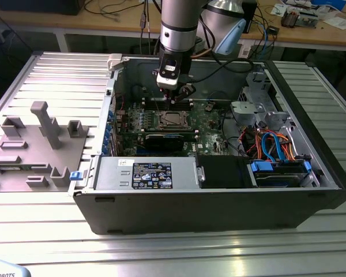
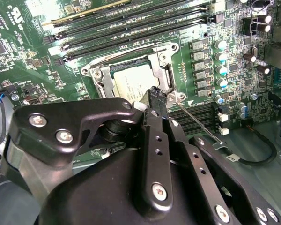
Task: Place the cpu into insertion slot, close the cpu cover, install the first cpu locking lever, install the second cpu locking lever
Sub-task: 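Install the first cpu locking lever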
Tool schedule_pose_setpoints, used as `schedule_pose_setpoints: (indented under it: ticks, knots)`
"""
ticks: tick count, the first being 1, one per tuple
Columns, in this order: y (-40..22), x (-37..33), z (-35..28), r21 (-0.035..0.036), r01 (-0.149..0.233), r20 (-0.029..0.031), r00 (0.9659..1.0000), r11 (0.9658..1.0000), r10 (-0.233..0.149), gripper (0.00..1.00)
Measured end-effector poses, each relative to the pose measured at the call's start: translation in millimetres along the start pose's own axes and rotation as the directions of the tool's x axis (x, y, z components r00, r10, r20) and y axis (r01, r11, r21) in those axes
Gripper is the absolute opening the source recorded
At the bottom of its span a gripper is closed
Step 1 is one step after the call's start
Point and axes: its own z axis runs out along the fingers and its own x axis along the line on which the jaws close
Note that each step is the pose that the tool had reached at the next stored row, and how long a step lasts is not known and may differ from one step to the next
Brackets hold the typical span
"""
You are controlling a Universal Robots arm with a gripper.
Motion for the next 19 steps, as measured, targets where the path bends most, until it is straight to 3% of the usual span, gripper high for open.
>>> schedule_pose_setpoints:
  ticks: [19]
  knots:
    - [0.0, 0.0, 0.0, 0.0, 0.014, 0.0003, 0.9999, 0.9999, -0.014, 0.11]
